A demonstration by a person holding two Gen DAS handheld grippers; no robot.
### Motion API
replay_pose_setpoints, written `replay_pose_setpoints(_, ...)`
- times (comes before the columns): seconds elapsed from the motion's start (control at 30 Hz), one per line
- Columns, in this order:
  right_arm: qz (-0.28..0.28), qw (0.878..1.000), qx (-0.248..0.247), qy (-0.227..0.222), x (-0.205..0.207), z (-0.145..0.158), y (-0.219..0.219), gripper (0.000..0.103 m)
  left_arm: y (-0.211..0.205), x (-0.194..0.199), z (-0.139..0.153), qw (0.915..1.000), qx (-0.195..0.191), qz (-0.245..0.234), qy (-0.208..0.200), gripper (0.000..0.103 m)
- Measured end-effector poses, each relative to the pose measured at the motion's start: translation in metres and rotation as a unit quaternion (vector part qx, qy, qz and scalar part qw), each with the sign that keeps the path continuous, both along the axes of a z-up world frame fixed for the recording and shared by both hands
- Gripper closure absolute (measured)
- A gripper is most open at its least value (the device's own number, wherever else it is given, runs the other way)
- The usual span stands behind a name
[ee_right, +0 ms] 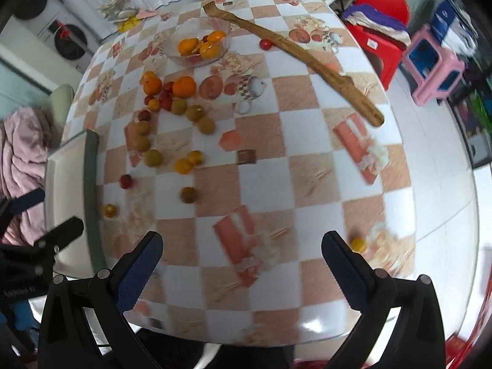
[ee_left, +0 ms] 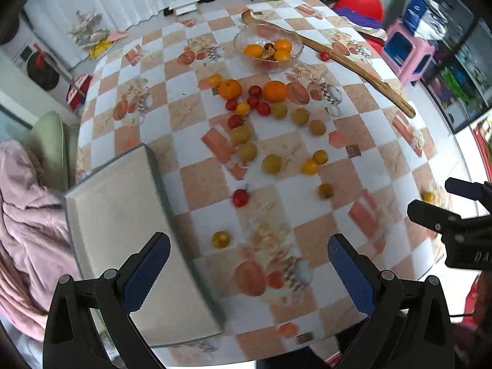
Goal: Organize fruits
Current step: 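Move both grippers over the scattered fruit on the tablecloth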
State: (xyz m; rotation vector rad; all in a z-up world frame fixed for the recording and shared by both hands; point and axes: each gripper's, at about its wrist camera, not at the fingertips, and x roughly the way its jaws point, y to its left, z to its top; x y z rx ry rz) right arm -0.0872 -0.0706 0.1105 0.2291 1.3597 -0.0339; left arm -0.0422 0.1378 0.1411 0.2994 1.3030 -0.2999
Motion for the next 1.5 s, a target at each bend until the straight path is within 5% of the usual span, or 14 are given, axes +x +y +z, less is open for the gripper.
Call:
replay_pose_setpoints(0.5, 0.012, 0.999, -0.024, 0.028, -0.007, 0.012, 0.06, 0.0, 0.05, 0.004, 0.013, 0.9995, -0.027, 0.01, -0.011, 0.0)
replay_pose_setpoints(0.9, 0.041, 0.999, -0.026, 0.021, 0.013, 0.024, 0.049, 0.0, 0.05, 0.005, 0.019, 0.9971, -0.031, 0.068, -0.014, 0.0)
replay_pose_setpoints(1.5, 0.034, 0.999, -0.017, 0.036, -0.001, 0.01, 0.042, 0.0, 0.051, -0.004, 0.008, 0.9968, -0.021, 0.076, 0.006, 0.0)
